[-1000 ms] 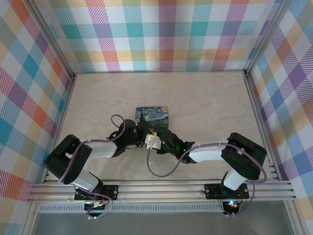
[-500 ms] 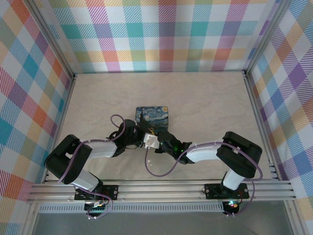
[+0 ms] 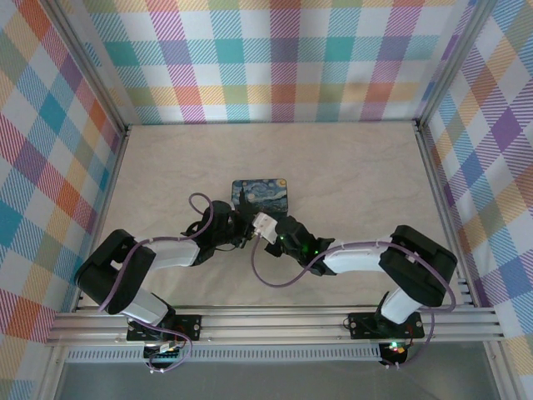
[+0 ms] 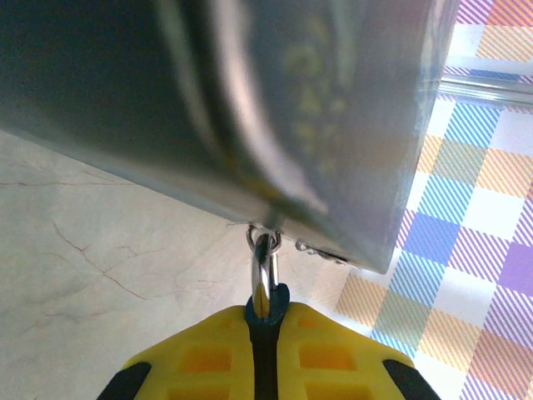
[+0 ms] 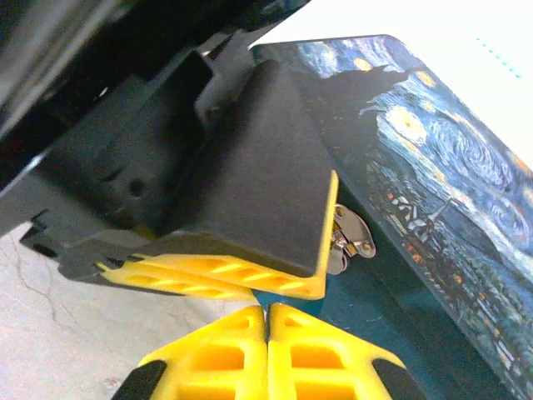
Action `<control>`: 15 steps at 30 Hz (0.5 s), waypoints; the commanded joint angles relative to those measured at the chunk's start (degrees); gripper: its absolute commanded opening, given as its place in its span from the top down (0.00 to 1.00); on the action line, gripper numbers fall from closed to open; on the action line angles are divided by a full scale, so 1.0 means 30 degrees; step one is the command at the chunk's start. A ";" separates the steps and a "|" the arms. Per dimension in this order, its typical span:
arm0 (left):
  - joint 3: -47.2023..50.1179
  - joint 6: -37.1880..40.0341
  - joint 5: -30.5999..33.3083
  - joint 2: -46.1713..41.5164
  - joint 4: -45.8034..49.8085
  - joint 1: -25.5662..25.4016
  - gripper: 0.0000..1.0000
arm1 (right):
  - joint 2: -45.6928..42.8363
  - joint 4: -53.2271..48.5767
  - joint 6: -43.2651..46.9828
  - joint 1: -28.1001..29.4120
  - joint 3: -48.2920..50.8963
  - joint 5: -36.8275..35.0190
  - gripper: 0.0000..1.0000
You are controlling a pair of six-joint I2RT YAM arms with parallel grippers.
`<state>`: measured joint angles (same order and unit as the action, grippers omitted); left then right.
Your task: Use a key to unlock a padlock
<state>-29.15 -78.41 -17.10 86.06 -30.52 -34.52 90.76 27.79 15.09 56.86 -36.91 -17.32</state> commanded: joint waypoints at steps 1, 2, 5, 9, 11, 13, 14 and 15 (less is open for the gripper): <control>-0.0129 0.0110 -0.0568 -0.0387 -0.0212 -0.0182 1.00 | -0.0030 0.0854 -0.4434 -0.0497 0.0630 0.0148 1.00; -0.0106 0.0102 -0.0569 -0.0358 -0.0198 -0.0182 1.00 | 0.0113 0.1153 -0.4851 -0.0514 0.0749 0.0200 1.00; -0.0132 0.0105 -0.0569 -0.0318 -0.0224 -0.0178 1.00 | 0.0491 0.1471 -0.5129 -0.0511 0.0877 0.0153 1.00; -0.0187 0.0491 -0.0426 -0.0407 0.0118 -0.0180 0.75 | 0.0465 0.1547 -0.5150 -0.0763 0.1007 0.0249 1.00; -0.0173 0.0780 -0.0338 -0.0620 0.0551 -0.0111 0.63 | 0.0304 0.1431 -0.5831 -0.1127 0.1127 0.0971 1.00; -0.0048 0.1127 -0.0211 -0.1104 0.1168 0.0096 0.53 | 0.0086 0.1335 -0.6751 -0.1492 0.1297 0.1831 1.00; 0.0014 0.1392 -0.0090 -0.1543 0.1773 0.0244 0.48 | -0.0060 0.1232 -0.7420 -0.1751 0.1368 0.2465 1.00; 0.0022 0.1784 0.0007 -0.2084 0.2510 0.0391 0.44 | -0.0205 0.1088 -0.8192 -0.2085 0.1431 0.3348 1.00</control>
<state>-29.15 -75.88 -17.32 83.85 -27.57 -34.28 91.22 31.18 -2.50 52.23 -33.52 -13.08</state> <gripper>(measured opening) 0.539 0.046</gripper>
